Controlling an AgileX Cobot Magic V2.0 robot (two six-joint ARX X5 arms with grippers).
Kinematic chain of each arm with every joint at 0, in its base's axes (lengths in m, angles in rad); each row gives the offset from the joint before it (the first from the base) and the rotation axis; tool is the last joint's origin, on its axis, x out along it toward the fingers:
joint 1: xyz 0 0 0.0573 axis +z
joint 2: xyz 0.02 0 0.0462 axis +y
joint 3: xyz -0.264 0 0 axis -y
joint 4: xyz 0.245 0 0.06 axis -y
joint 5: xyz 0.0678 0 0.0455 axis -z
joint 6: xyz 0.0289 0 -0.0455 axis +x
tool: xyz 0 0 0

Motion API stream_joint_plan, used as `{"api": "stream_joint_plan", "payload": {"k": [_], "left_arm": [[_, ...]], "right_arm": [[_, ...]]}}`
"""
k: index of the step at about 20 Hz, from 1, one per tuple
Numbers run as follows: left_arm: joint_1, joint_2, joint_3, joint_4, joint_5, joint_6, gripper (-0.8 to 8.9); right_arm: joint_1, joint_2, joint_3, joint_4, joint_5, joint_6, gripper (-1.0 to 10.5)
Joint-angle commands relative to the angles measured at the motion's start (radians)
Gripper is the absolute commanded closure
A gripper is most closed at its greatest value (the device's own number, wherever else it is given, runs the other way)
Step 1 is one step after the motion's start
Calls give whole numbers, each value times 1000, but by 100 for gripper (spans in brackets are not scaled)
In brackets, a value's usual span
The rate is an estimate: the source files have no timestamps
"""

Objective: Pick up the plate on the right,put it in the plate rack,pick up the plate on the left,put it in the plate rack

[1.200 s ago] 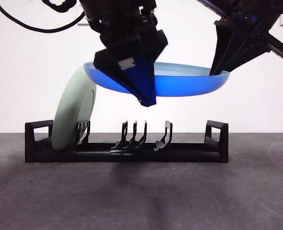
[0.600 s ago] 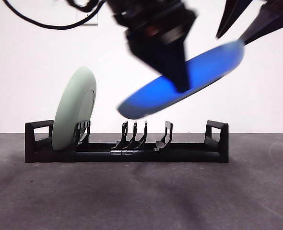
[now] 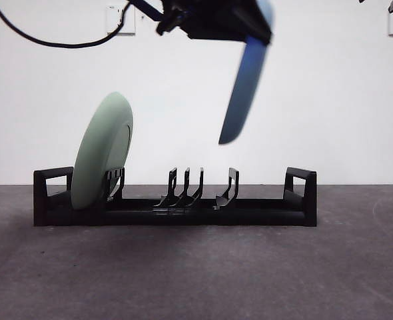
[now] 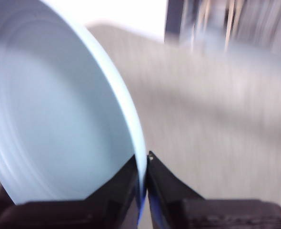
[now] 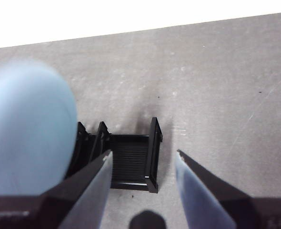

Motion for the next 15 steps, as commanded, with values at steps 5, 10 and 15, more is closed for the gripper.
{"api": "stream_joint_plan", "payload": {"k": [5,10,15], "left_arm": [[185,67,-1,238,169,-257,823],[213,189,0,269,209,-278,823],[213,269,0,214,206,-220,823]], "right_arm": [[-1,3,0,21,3,-4,727],[-1,4,0,58,3,-4,728],[-1,18,0,57,3,-4,728]]}}
